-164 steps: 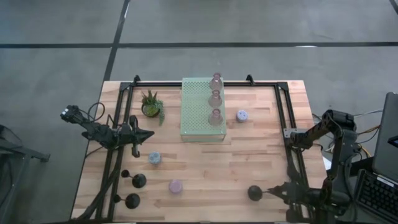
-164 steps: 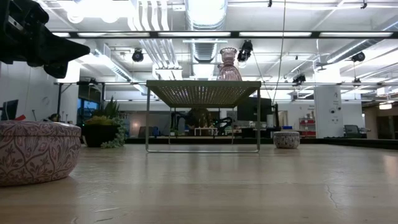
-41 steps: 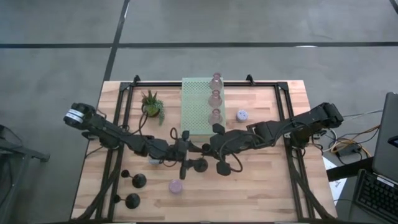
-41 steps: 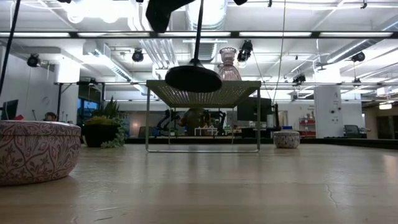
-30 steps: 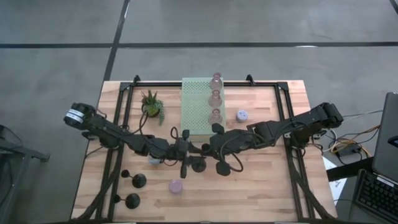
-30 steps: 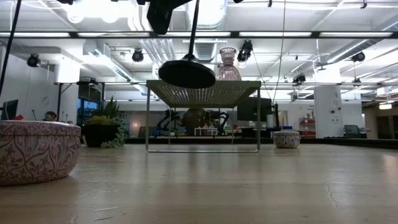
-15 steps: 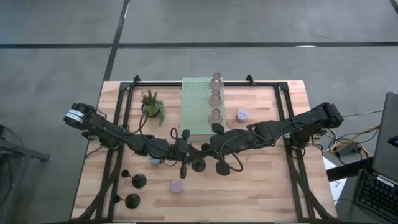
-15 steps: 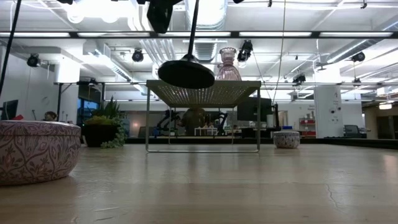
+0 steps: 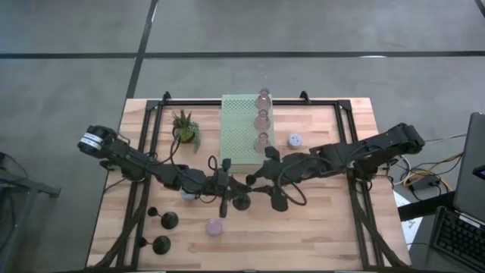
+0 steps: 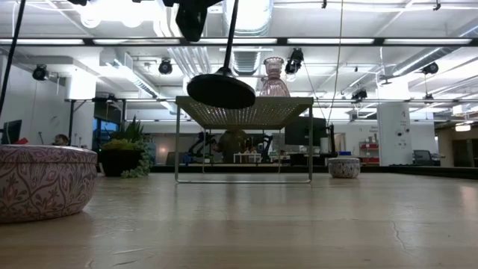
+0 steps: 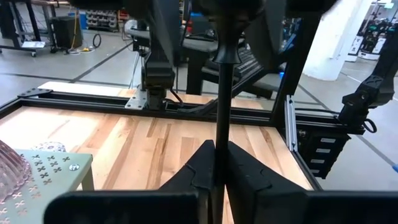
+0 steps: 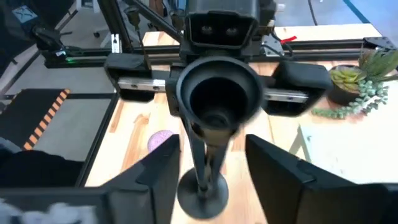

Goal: Pick & Place candle stick holders
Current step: Put the bottom right black candle holder on the shelf

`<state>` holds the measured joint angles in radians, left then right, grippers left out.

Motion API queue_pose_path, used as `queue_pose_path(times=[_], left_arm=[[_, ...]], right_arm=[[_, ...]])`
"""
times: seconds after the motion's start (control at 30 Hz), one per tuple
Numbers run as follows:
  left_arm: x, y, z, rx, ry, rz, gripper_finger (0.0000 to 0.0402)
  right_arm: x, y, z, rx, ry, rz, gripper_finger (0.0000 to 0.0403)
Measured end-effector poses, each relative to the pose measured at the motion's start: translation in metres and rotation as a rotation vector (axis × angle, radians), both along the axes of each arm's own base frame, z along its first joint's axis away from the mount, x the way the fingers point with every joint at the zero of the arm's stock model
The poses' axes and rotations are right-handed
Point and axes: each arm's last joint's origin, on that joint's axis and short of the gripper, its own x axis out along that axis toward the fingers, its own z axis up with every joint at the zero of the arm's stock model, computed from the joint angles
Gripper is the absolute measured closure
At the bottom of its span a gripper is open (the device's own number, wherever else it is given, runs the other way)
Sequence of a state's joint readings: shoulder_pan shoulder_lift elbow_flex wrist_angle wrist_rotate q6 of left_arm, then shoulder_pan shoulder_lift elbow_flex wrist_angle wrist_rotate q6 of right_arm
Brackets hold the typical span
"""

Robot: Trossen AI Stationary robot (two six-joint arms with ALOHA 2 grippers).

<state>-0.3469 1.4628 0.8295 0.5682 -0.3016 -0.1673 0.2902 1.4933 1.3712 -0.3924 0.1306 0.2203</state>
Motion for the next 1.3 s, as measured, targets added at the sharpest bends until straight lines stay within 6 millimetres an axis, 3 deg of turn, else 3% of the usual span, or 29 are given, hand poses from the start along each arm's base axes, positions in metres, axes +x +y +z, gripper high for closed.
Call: queue_pose_path(times=[0.1,0.33,0.63,0.9,1.1,1.3], left_arm=[[-0.001,0.0,0.002,-0.001,-0.008,0.0,0.0382],[-0.003,0.002,0.007,0.018,-0.029,0.013,0.0376],[-0.02,0.018,0.039,0.066,-0.128,0.181,0.0376],[-0.035,0.058,0.059,0.076,-0.143,0.353,0.0381],[-0.034,0.092,0.062,0.097,-0.143,0.478,0.0375],[-0.035,0.13,0.063,0.106,-0.14,0.613,0.0379]], right_arm=[[-0.008,0.0,0.001,0.004,0.041,-0.003,0.0195],[-0.017,0.011,-0.017,0.032,0.133,0.001,0.0164],[-0.026,0.037,-0.062,0.068,0.157,0.051,0.0154],[-0.041,0.055,-0.113,0.116,-0.01,0.149,0.0172],[-0.055,0.048,-0.14,0.116,0.001,0.148,0.0225],[-0.067,0.049,-0.144,0.082,-0.05,0.2,0.0346]])
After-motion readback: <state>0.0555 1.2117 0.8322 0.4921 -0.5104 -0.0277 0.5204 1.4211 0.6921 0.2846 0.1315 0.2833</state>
